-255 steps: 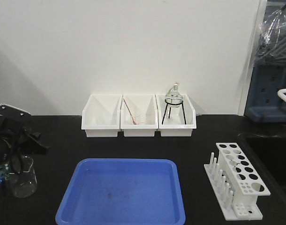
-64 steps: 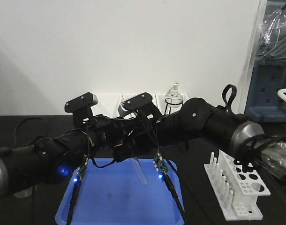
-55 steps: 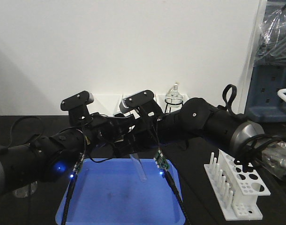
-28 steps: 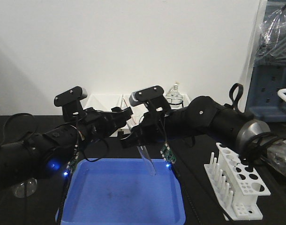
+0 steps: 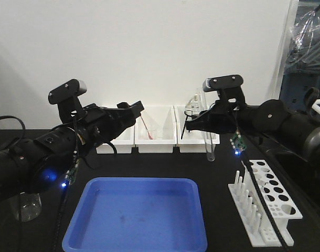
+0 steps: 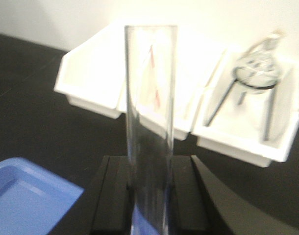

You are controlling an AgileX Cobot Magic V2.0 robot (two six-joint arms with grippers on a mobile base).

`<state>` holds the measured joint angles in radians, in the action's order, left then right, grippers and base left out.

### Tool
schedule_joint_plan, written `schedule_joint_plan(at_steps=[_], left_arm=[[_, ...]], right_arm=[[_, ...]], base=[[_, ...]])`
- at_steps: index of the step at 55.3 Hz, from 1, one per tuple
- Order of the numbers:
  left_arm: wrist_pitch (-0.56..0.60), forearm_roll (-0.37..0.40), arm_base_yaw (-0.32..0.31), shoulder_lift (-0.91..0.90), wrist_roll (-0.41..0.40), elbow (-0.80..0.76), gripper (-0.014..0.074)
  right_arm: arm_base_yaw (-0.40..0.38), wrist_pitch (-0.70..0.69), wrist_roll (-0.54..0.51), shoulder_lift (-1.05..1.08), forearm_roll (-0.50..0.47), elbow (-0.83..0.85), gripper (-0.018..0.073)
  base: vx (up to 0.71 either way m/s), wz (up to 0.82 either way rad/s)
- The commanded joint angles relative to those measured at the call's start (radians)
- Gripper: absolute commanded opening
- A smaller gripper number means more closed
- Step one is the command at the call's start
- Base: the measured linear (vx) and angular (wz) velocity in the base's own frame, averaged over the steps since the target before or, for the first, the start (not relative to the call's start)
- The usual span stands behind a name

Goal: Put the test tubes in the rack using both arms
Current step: 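Move the held tube with the right gripper above the white rack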

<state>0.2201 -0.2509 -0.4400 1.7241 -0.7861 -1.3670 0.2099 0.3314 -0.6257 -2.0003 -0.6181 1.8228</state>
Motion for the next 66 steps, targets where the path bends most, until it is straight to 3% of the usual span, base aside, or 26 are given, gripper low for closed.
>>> schedule_joint_plan(at_steps=[1,9,14,20,26,36,44,56,66], left_arm=[[0.038,0.003,-0.001,-0.057,0.007,-0.033,0.0575],[0.023,0.003,-0.001,-0.057,0.065,-0.033,0.0575],[0.025,0.004,-0.001,-0.057,0.068,-0.033,0.0575],[0.025,0.004,-0.001,-0.057,0.068,-0.033,0.0575],[0.028,0.004,-0.001,-0.057,0.068,-0.033,0.0575],[0.027,0.003,-0.001,-0.057,0.069,-0.033,0.0575],[0.027,0.003,-0.001,-0.057,0.07,-0.033,0.0575],[0.017,0.007,-0.002,-0.057,0.068,-0.033,0.0575],[0.017,0.007,-0.002,-0.057,0.068,-0.033,0.0575]], right_arm=[[-0.031,-0.1,-0.004,0.091,-0.021,0.036,-0.0011],[-0.085,-0.149,-0.004,0.139,-0.022,-0.031,-0.0011],[-0.114,-0.277,-0.008,0.199,-0.027,-0.158,-0.0011],[-0.112,-0.436,-0.044,0.255,-0.016,-0.285,-0.0011],[-0.112,-0.444,-0.061,0.28,-0.022,-0.365,-0.0011],[-0.112,-0.554,0.004,0.285,-0.01,-0.463,-0.0011],[-0.113,-0.545,0.026,0.282,0.109,-0.475,-0.0011],[-0.112,-0.492,0.158,0.283,0.263,-0.475,-0.0011],[-0.112,-0.447,0.242,0.283,0.291,-0.475,-0.0011]], base=[[0.0,0.0],[0.0,0.0],[0.0,0.0],[0.0,0.0],[0.0,0.0],[0.0,0.0],[0.0,0.0],[0.0,0.0],[0.0,0.0]])
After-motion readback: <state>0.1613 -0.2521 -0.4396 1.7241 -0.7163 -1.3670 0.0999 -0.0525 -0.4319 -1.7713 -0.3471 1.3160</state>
